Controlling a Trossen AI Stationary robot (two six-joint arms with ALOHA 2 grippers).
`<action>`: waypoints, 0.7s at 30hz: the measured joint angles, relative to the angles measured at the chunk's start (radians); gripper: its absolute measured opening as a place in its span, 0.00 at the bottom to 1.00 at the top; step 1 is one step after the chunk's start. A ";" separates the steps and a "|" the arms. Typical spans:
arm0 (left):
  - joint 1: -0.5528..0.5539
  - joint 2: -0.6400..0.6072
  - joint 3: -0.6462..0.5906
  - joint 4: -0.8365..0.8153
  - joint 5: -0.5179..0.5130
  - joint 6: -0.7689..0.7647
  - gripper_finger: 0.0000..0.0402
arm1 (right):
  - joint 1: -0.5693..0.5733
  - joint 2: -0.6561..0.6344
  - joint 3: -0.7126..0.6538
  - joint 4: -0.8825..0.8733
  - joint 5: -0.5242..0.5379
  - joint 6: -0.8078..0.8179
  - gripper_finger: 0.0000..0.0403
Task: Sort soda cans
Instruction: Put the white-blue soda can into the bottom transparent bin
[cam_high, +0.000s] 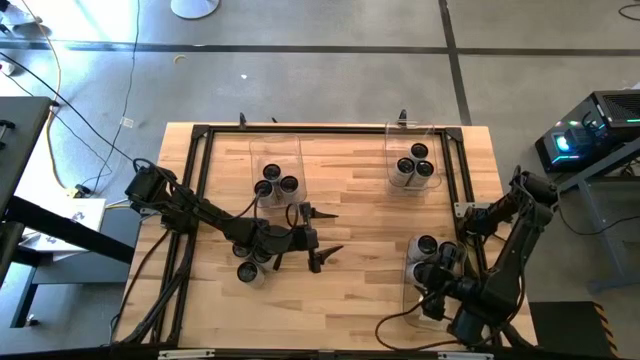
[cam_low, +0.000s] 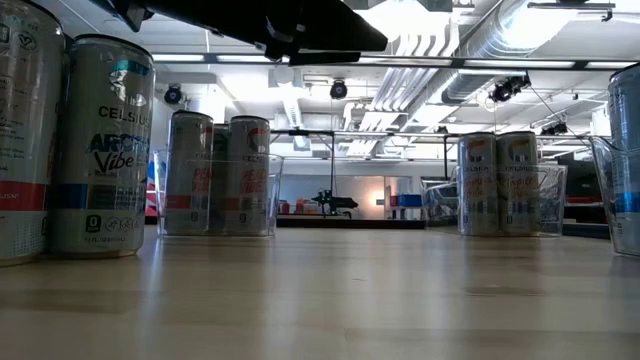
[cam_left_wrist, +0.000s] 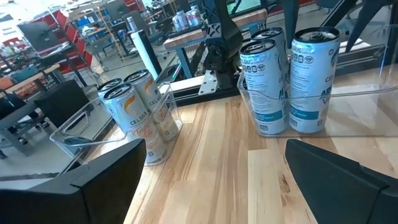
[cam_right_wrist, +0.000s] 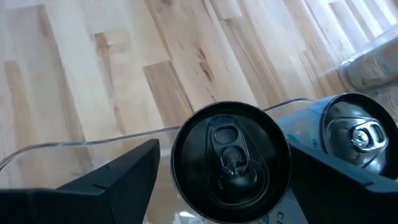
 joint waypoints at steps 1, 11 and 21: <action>0.000 0.000 0.000 0.000 0.000 -0.003 0.95 | -0.003 -0.001 0.000 -0.007 -0.004 0.010 0.80; 0.000 0.000 0.000 0.000 0.023 -0.003 0.95 | -0.005 -0.059 0.001 -0.036 -0.007 0.018 0.81; -0.004 0.000 0.000 0.000 0.135 -0.003 0.95 | -0.005 -0.155 0.002 -0.056 -0.006 0.014 0.81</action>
